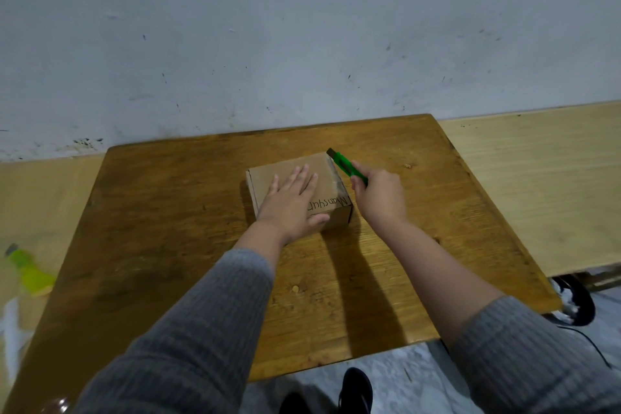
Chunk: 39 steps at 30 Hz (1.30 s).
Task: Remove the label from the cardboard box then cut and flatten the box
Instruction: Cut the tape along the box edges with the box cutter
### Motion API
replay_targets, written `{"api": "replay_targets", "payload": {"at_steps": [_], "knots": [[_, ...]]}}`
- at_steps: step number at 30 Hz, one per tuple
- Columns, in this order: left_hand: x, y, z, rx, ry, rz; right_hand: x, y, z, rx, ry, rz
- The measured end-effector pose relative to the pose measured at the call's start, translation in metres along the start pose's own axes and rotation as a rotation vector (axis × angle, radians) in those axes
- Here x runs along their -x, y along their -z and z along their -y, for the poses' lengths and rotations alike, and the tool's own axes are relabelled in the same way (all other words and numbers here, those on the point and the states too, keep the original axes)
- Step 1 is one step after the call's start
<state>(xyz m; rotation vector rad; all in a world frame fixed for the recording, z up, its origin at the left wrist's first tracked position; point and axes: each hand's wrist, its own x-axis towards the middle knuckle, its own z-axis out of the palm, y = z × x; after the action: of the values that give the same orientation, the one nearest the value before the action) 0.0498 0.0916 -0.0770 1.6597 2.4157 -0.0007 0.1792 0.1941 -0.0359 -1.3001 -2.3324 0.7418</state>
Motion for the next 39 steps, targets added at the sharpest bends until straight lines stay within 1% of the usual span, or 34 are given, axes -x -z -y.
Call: {"api": "replay_targets", "payload": {"at_steps": [8,13,17,26,32,39], "knots": [[0.001,-0.002,-0.002,-0.007,0.013,0.013,0.006,0.000,0.011,0.152,0.047,0.026],[0.004,-0.006,-0.004,-0.009,0.011,-0.008,0.001,0.001,0.021,0.290,0.077,0.091],[0.005,-0.009,-0.005,-0.009,0.015,-0.024,-0.004,0.000,0.031,0.333,0.042,0.140],[0.007,-0.008,-0.006,0.003,0.027,-0.036,0.002,0.016,0.025,0.299,0.008,0.205],[0.005,-0.011,-0.006,0.010,0.030,-0.052,0.026,0.018,0.011,0.261,0.033,0.131],[0.006,-0.011,-0.007,0.010,0.036,-0.041,0.046,0.023,0.004,0.240,0.037,0.102]]}}
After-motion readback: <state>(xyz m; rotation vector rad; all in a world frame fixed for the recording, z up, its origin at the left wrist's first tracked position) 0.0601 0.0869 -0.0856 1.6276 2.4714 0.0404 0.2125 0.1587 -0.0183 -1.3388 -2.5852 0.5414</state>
